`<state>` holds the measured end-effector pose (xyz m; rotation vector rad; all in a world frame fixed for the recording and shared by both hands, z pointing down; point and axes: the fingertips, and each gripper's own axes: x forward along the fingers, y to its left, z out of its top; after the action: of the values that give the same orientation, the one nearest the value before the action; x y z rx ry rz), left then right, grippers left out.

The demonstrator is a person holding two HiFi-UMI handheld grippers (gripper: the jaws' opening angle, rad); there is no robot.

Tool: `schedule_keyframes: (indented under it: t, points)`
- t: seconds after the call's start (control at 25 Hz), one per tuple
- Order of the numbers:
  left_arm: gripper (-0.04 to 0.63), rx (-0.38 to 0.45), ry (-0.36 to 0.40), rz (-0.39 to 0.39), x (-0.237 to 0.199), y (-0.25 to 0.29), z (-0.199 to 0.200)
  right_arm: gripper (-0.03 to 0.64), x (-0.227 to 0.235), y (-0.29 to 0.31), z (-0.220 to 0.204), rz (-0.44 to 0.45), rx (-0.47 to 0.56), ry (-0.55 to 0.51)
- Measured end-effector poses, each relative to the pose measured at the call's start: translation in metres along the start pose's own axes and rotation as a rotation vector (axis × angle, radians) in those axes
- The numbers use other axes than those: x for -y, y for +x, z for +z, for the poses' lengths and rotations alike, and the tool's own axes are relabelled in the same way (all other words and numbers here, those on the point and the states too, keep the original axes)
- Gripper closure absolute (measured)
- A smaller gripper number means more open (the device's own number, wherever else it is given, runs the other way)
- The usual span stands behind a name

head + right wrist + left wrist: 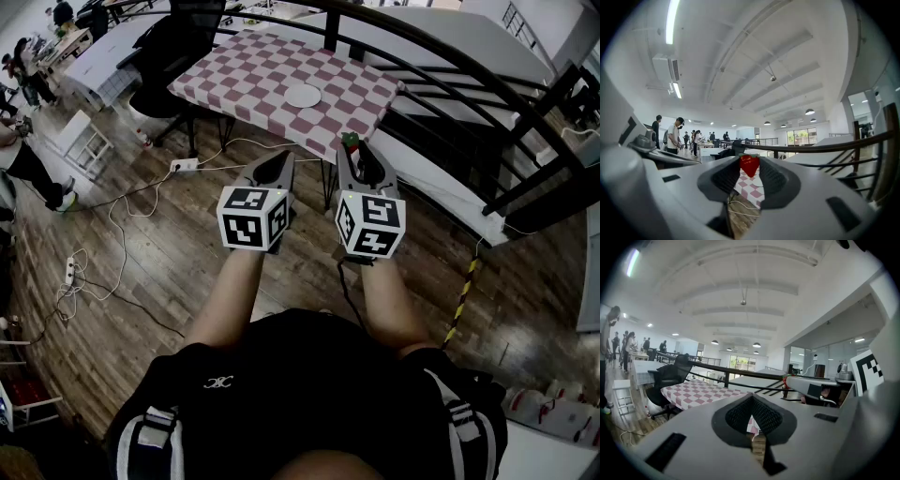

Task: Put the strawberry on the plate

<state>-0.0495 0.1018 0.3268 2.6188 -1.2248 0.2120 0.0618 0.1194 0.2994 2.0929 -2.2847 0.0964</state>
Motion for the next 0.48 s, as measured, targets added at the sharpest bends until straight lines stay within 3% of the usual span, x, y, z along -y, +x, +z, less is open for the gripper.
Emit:
schedule_keyframes:
  t: [0.48]
  points:
    - [0.604, -0.003, -0.001, 0.020, 0.027, 0.015, -0.005, 0.480, 0.025, -0.008, -0.006, 0.028, 0.007, 0.005]
